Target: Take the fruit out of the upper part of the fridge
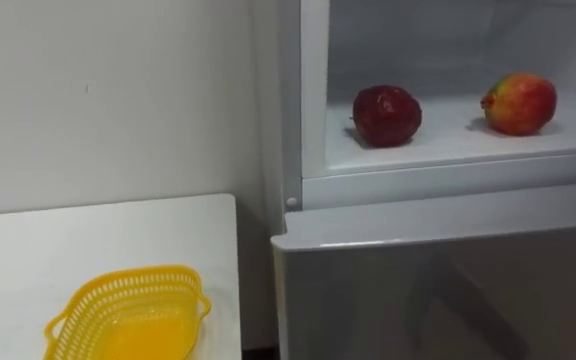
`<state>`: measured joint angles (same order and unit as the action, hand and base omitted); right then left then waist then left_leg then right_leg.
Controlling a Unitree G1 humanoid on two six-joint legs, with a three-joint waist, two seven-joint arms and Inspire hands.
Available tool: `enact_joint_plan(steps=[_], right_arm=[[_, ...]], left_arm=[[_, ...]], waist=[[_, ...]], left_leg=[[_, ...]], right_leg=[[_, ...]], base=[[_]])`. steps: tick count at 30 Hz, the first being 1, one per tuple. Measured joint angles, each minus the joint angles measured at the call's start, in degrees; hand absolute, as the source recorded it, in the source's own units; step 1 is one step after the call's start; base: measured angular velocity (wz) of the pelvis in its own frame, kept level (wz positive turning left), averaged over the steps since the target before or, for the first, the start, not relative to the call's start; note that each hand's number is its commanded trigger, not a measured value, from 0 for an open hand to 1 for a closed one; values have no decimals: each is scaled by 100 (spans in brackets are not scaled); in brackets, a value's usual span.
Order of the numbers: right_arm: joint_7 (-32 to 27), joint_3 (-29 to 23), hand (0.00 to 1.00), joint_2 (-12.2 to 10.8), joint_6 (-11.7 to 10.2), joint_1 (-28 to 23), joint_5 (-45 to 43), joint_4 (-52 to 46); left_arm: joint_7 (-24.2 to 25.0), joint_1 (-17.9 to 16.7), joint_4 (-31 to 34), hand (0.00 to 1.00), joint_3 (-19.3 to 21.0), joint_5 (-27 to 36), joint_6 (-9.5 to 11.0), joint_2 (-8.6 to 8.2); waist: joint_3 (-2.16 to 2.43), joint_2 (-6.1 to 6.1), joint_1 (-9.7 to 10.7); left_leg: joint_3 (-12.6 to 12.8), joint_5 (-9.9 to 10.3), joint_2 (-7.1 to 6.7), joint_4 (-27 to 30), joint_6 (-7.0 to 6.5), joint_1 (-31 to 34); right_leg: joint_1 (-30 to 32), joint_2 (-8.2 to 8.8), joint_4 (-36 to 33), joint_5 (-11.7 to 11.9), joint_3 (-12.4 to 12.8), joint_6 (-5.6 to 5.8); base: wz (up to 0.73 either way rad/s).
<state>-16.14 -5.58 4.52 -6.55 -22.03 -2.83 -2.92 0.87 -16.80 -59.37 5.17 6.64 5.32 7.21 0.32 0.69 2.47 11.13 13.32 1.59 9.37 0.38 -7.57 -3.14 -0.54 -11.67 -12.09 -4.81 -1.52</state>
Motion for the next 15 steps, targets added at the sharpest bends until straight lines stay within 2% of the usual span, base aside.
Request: enact_joint_plan(steps=[2, 4, 7, 11, 15], right_arm=[[-14, 33, 0, 5, -7, 30, -5, -546], [-88, 121, 0, 63, -126, 55, 1, -1016], [-217, 175, 0, 61, -106, 57, -128, -1131], [-394, 247, 0, 62, -107, 114, -504, -1495], [-841, 411, 0, 65, -107, 231, -733, -1804]], left_arm=[[-15, 2, -103, 0, 19, -1, 51, 12], [-28, 43, -273, 0, 19, -1, 124, 19], [-20, 77, -469, 0, 19, 42, 235, 23], [-17, 115, -714, 0, 8, -15, 238, 57], [4, 217, -1106, 0, -164, -266, 227, 145]], waist=[[-4, 13, -62], [-5, 14, -100], [-11, 10, -130], [-16, 19, -163], [-5, 34, -304]], left_leg=[[1, 0, 3, 0, 0, 0], [3, 0, 0, 0, 0, -4], [-1, 0, -6, 1, 0, 11], [-8, 0, -13, 3, 0, 36], [4, 0, 0, 5, 0, 84]], right_leg=[[19, -6, -8, 7, 42, -10], [21, 0, -3, 9, 30, -10], [31, 11, -10, 12, -3, -4], [46, 10, -10, 20, 12, 9], [107, -9, -16, 64, 14, 7]], base=[[-19], [3], [6], [0], [-2]])
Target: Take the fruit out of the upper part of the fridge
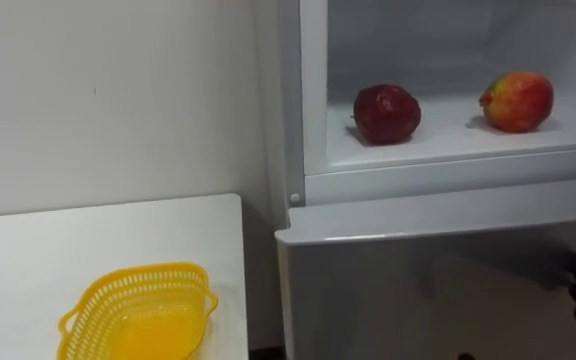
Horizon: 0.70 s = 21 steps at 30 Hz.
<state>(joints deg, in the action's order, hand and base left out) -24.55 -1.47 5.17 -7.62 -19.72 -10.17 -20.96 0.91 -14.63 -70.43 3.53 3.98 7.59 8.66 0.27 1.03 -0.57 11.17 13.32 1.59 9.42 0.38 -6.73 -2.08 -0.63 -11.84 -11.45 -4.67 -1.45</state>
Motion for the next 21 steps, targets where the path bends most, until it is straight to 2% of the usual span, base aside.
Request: enact_joint_plan(steps=[4, 7, 12, 17, 20, 21], right_arm=[[-298, 42, 0, 5, 0, 203, -88, -16], [-564, 57, 0, 5, -1, 302, -82, -35], [-752, 73, 0, 57, -1, 617, -63, -100], [-948, 78, 0, 108, -1, 712, -43, -118], [-964, 76, 0, 415, -114, 1319, 72, -290], [-978, 68, 0, 558, -124, 1747, 96, -362]], left_arm=[[53, 61, -303, 0, -111, -247, -3, 59], [78, 61, -297, 0, -160, -474, -6, 85], [162, 67, -281, 0, -201, -875, -17, 83], [241, 65, -270, 0, -197, -921, -15, 78], [234, 117, -263, 0, -188, -958, -48, 95], [204, 170, -247, 0, -174, -1065, -95, 120]], waist=[[-23, -26, -46], [-30, -36, -144], [-30, -49, -152], [-48, -91, -175], [-46, -155, -186], [-42, -208, -200]], left_leg=[[-48, 0, 12, 4, -1, 61], [-54, -1, 12, 32, -2, 108], [-63, -16, 9, 30, -24, 138], [-83, -19, 7, 41, -26, 139], [-163, -19, 1, 68, -26, 156], [-203, -19, -1, 85, -26, 159]], right_leg=[[8, -2, -42, 18, -55, -9], [22, 12, -18, 21, -101, -11], [96, 30, -37, 25, -149, -14], [100, 34, -96, 26, -166, -15], [93, 43, -91, 26, -208, -15], [87, 49, -76, 25, -265, -16]], base=[[2], [8], [1], [0], [9], [23]])
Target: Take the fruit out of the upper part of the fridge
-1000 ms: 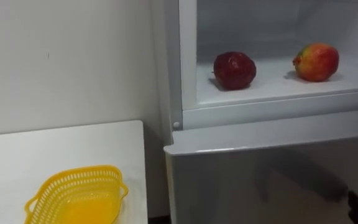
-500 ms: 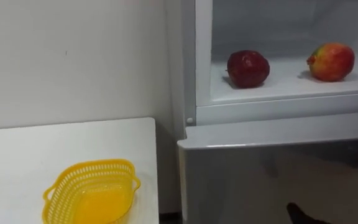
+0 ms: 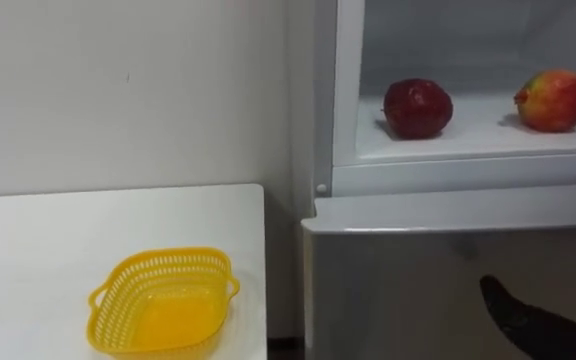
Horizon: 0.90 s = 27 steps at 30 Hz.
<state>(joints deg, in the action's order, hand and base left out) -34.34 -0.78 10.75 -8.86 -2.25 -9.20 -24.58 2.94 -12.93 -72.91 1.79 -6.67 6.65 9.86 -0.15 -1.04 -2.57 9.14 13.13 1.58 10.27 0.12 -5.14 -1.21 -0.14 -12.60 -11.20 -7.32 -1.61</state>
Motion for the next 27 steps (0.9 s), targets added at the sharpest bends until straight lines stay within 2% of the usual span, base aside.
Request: enact_joint_plan(steps=[1, 2, 3, 5, 6, 7, 9, 13, 17, 20, 24, 27], right_arm=[[0, -9, 0, 118, -72, 388, -1, -80], [0, -12, 0, 175, -148, 540, -9, -102], [3, -1, 0, 275, -295, 758, -30, -129], [57, 12, 0, 311, -431, 900, -55, -129], [100, 24, 0, 311, -454, 905, -69, -130], [138, 47, 0, 311, -469, 915, -70, -130], [206, 99, 0, 311, -479, 915, -69, -129], [284, 167, 0, 311, -482, 926, -69, -130], [321, 148, 0, 312, -482, 926, -70, -124], [326, 21, 0, 312, -482, 928, -71, -118], [337, -178, 0, 317, -482, 1030, -72, -15], [407, -294, 0, 420, -473, 1168, -30, 183]], left_arm=[[-23, 20, 33, 0, 11, -61, -21, 35], [-33, 17, 54, 0, 13, -73, -29, 58], [-76, 11, 73, 0, 14, -83, -57, 93], [-132, -7, 73, 0, 23, -110, -156, 110], [-132, -4, 90, 0, 21, -163, -218, 105], [-124, -5, 103, 0, 20, -200, -270, 84], [-123, 22, 109, 0, 17, -264, -344, 70], [-122, 50, 114, 0, 23, -318, -464, 66], [-106, 59, 114, 0, 49, -323, -485, 56], [-49, 50, 156, 0, 204, -439, -488, 40], [17, 0, 217, 0, 256, -645, -508, -1], [52, -11, 217, 0, 257, -646, -536, 6]], waist=[[26, -30, -44], [29, -55, -75], [22, -132, -118], [5, -225, -200], [25, -277, -259], [20, -293, -268], [2, -262, -272], [-27, -120, -275], [25, 3, -259], [27, -24, -269], [28, -154, -299], [5, -242, -326]], left_leg=[[-50, -1, 1, 12, 2, -7], [-71, -2, 3, 17, 4, -22], [-128, -3, 4, 19, 5, -65], [-170, -2, 2, 23, 6, -147], [-199, 0, -4, 32, 9, -164], [-271, 1, -14, 41, 9, -147], [-326, 1, -19, 41, 9, -125], [-349, 1, -16, 39, 9, -93], [-379, 0, -16, 43, 10, -73], [-383, -2, -14, 45, 13, -116], [-376, -2, -23, 44, 13, -139], [-383, -2, -24, 55, 12, -152]], right_leg=[[-44, 0, 29, -2, -47, -3], [-95, -2, 83, -2, -76, -4], [-201, -13, 193, -1, -109, -6], [-391, -11, 294, 4, -219, -5], [-456, -2, 315, 4, -272, -4], [-477, 14, 327, 4, -349, -2], [-480, 20, 329, 11, -394, 8], [-477, 19, 297, 11, -407, 8], [-467, 16, 297, 11, -428, 8], [-474, 14, 296, 11, -433, 7], [-494, 17, 298, 10, -400, 6], [-519, 18, 301, 10, -406, 6]], base=[[25], [25], [31], [33], [30], [29], [16], [1], [2], [0], [-2], [0]])
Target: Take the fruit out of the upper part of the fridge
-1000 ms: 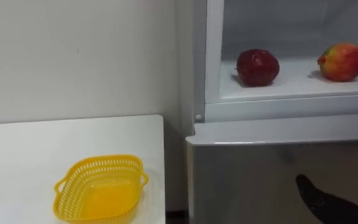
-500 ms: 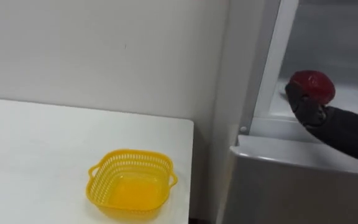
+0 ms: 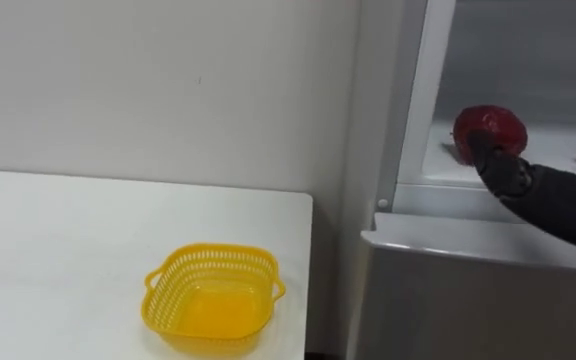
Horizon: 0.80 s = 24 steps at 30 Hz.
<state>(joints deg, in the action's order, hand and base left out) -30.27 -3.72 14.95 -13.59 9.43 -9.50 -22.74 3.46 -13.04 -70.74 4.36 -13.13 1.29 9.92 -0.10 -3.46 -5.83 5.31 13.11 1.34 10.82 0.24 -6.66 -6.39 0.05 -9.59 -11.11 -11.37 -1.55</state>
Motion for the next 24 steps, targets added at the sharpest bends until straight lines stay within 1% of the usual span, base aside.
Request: enact_joint_plan(steps=[1, 3, 5, 9, 12, 13, 14, 16, 19, 22, 24], right_arm=[[43, -12, 0, 43, 3, 66, 2, 52], [68, -11, 0, 92, 1, 147, 12, 107], [78, -16, 0, 101, 1, 312, 54, 255], [68, -60, 0, 102, 55, 613, 94, 547], [79, -120, 0, 102, 74, 712, 84, 634], [95, -142, 0, 102, 79, 764, 47, 653], [101, -154, 0, 102, 83, 782, 33, 661], [123, -177, 0, 102, 103, 894, -8, 875], [149, -253, 0, 103, 171, 1055, -11, 1236], [140, -258, 0, 104, 251, 1132, -11, 1379], [129, -258, 0, 138, 251, 1146, 4, 1444]], left_arm=[[18, 1, 0, 0, 1, -4, -4, 0], [67, 2, -2, 0, 1, -11, -11, -1], [71, -7, 3, 0, -4, -15, -44, -4], [71, -55, 7, 0, -5, -62, -124, -5], [70, -56, 21, 0, -3, -81, -134, -8], [73, -40, 21, 0, -3, -94, -136, -11], [76, -33, 21, 0, -3, -99, -136, -11], [76, -27, 19, 0, -1, -116, -146, -21], [108, -16, 34, 0, -6, -116, -149, -27], [156, -15, 46, 0, -6, -116, -151, -27], [181, -9, 47, 0, -8, -115, -159, -26]], waist=[[1, -29, -19], [4, -43, -58], [1, -39, -57], [-18, 0, -55], [-12, 7, -60], [-27, 31, -63], [-29, 39, -66], [-22, 55, -84], [-18, 39, -82], [-21, 19, -76], [-23, 7, -77]], left_leg=[[-1, 0, 0, 4, 0, 1], [-8, 0, -1, 7, 0, -1], [-70, 0, -6, 8, 0, 3], [-90, 0, -8, 9, 0, 7], [-134, 0, -13, 6, 0, 21], [-148, 0, -12, 3, 0, 23], [-149, 0, -12, 2, 0, 23], [-158, 0, -11, -5, 0, 13], [-193, 0, -9, -8, 0, 16], [-236, 0, -11, -9, 0, 45], [-264, 0, -13, -8, 0, 57]], right_leg=[[-2, 0, 0, 0, 0, 0], [-9, 0, 2, 0, 0, 0], [-19, 2, 16, 0, 1, 0], [-52, -1, 76, 0, -56, 0], [-61, 4, 90, 0, -128, 1], [-59, 2, 91, 0, -129, 0], [-59, 2, 91, 0, -129, 1], [-63, 0, 82, 0, -126, 0], [-63, 0, 76, 0, -144, 1], [-66, 0, 76, 0, -167, 0], [-65, 3, 75, 1, -195, 0]], base=[[0], [0], [6], [5], [8], [3], [0], [0], [1], [4], [7]])
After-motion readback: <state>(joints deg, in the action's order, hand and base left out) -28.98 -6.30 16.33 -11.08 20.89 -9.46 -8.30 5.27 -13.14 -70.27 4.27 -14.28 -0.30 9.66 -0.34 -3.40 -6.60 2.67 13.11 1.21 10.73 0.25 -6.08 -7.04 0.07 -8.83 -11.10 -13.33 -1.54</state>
